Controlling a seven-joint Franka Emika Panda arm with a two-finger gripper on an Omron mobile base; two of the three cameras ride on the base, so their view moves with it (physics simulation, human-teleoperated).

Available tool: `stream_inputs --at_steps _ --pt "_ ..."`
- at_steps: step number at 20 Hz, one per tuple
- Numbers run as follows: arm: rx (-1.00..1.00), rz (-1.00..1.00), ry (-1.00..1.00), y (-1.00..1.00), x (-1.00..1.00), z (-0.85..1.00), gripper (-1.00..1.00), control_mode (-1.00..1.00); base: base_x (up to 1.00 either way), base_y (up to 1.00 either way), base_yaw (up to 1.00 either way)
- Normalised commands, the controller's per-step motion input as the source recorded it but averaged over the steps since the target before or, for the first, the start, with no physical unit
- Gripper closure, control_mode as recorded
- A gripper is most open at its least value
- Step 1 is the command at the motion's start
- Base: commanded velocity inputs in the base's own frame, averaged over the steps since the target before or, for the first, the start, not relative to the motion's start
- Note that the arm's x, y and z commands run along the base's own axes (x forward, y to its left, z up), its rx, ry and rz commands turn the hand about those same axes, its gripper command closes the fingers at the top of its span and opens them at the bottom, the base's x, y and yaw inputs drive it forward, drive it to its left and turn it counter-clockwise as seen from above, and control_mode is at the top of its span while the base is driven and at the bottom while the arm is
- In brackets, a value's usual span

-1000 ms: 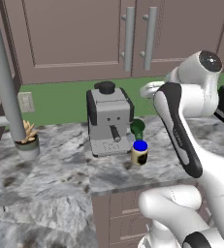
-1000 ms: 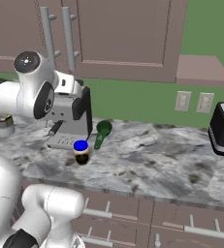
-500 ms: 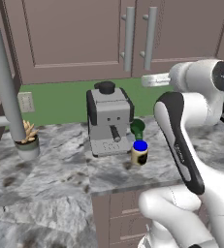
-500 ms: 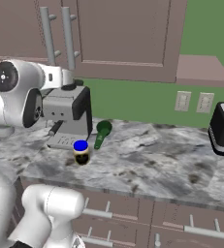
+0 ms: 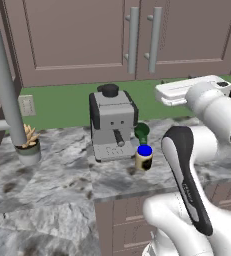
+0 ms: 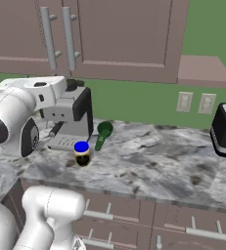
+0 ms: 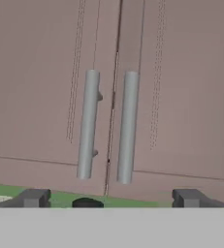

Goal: Pick the pan from the cabinet and place it on the stove. Then turn on the stove burner for the pan.

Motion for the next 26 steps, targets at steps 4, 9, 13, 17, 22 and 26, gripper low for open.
stream_inputs --at_steps 4,9,13,17,22,26 --pt "0.0 -0.06 -0.21 -0.03 0.31 0.11 -1.0 -1.0 0.0 0.0 0.0" --pt "0.0 -0.04 -0.06 -0.15 0.57 0.04 -1.0 -1.0 0.0 0.0 0.0" --pt "0.0 0.0 0.01 -0.21 0.73 0.01 -1.0 -1.0 0.0 0.0 0.0" --pt "0.02 0.0 0.01 -0.05 0.57 0.06 -1.0 -1.0 0.0 0.0 0.0" --pt "0.01 0.0 0.0 0.0 0.41 0.06 -1.0 -1.0 0.0 0.0 0.0" --pt "0.0 0.0 0.0 0.0 0.32 0.05 -1.0 -1.0 0.0 0.0 0.0"
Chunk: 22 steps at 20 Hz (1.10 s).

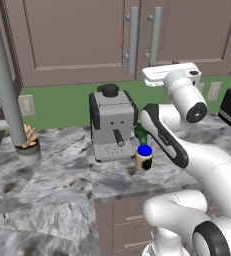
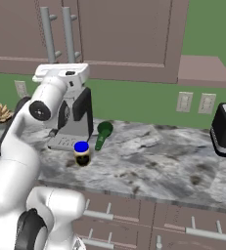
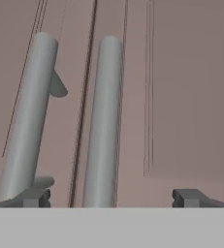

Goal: Pick the pan from the cabinet and place it on the stove. Then turn on the stove burner for the pan.

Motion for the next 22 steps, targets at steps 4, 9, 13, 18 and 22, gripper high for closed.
stream_inputs --at_steps 4,9,13,18,22 --pt "0.0 0.0 0.0 0.04 0.35 0.05 -1.0 -1.0 0.0 0.0 0.0" --pt "0.0 0.0 0.0 0.16 0.39 0.04 -1.0 -1.0 0.0 0.0 0.0" --pt "0.0 0.0 0.0 0.11 0.32 0.0 -1.0 -1.0 0.0 0.0 0.0" --pt "0.0 0.0 0.01 0.0 0.23 0.01 -1.0 -1.0 0.0 0.0 0.0" --pt "0.0 0.0 0.03 0.0 0.25 0.0 -1.0 -1.0 0.0 0.0 0.0"
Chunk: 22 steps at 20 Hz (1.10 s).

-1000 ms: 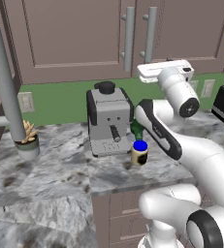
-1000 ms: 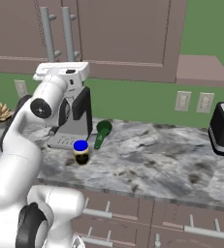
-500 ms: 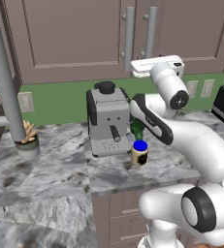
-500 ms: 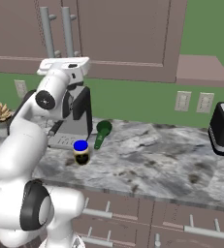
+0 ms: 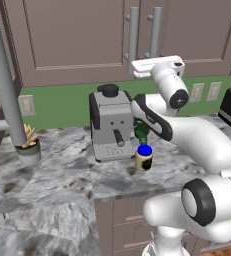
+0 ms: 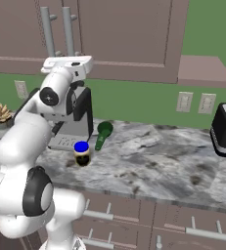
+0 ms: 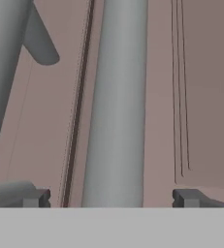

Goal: Pick the pan from the cabinet and place it on the stove. Then turn on the stove burner for the pan.

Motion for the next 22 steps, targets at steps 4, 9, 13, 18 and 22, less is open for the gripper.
stream_inputs --at_steps 4,9,13,18,22 --pt "0.0 0.0 0.03 0.05 0.3 0.0 1.0 -1.0 0.0 0.0 0.0" --pt "0.0 0.0 0.05 0.01 0.08 -0.02 1.0 -1.0 0.0 0.0 0.0" --pt "0.0 0.0 0.06 0.01 0.01 -0.05 1.0 -1.0 0.0 0.0 0.0" --pt "0.0 0.01 0.01 -0.22 -0.37 0.0 1.0 -1.0 0.0 0.0 0.0" --pt "0.0 0.05 0.02 -0.48 -0.63 0.0 1.0 -1.0 0.0 0.0 0.0"
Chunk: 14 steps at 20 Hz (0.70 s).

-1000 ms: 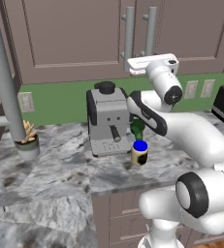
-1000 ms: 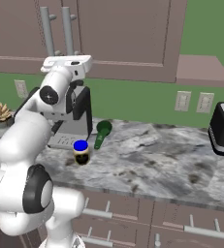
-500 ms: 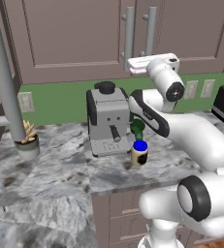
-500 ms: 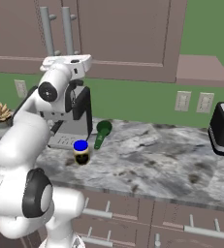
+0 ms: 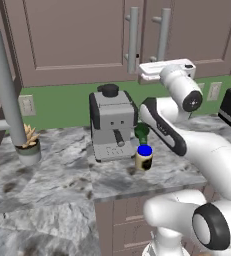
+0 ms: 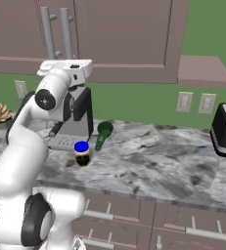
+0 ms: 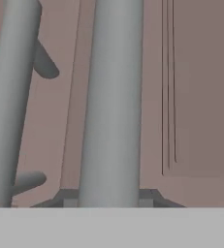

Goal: Pick the pan from the cabinet and place it on the stove. Then turn on the stove burner for the pan.

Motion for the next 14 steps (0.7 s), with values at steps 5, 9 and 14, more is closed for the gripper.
stream_inputs --at_steps 5,9,14 --pt "-0.01 0.09 0.11 -0.47 -0.56 0.0 1.0 -1.0 0.0 0.0 0.0" --pt "-0.02 0.11 0.13 -0.47 -0.57 0.0 1.0 -1.0 0.0 0.0 0.0" --pt "0.0 0.09 0.08 -0.59 -0.73 0.0 1.0 -1.0 0.0 0.0 0.0"
